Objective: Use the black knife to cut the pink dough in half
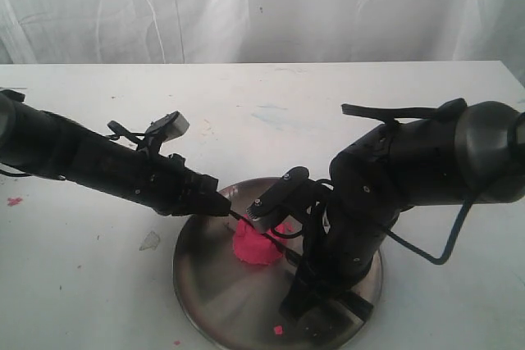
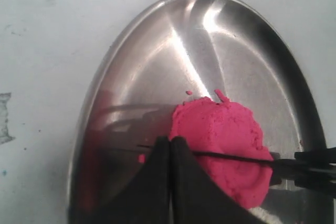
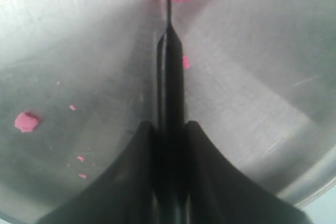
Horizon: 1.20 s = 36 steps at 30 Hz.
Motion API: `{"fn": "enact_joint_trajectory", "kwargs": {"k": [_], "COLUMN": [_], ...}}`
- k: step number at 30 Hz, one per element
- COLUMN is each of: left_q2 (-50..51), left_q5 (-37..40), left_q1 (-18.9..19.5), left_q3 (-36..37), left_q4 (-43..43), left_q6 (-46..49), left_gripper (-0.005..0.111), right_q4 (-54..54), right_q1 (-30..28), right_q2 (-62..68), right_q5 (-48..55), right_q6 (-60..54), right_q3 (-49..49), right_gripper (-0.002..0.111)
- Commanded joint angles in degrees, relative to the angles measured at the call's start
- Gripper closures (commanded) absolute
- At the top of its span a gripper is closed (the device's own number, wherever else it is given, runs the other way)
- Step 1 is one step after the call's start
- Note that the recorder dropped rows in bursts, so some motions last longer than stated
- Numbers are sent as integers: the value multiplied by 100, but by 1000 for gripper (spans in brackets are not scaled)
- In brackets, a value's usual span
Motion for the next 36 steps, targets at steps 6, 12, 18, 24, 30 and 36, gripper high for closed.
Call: {"fn": "enact_joint_trajectory", "kwargs": {"k": [6, 12, 18, 24, 30, 36], "left_q2": [-159, -186, -176, -147, 20, 53], "left_q5": [-21, -61, -367, -704, -755, -732], "left_q1": [6, -16, -189, -393, -393, -393], "left_q3": [-147, -338, -338, -338, -338, -338], "left_q4": [-61, 176, 362, 474, 483, 483], "left_q6": [-49, -244, -312, -312, -312, -327], "left_gripper": [107, 107, 107, 107, 107, 107], "right_q4": [-18, -18, -18, -18, -18, -18], "right_q1": [5, 5, 5, 5, 5, 5], "right_q2": [-12, -12, -12, -12, -12, -87], "right_q5": [-39, -27, -27, -16, -16, 24], "right_q6": [26, -53, -52, -52, -52, -52], "right_q3": [-1, -1, -1, -1, -1, -12], "right_gripper": [101, 101, 101, 101, 101, 101]}}
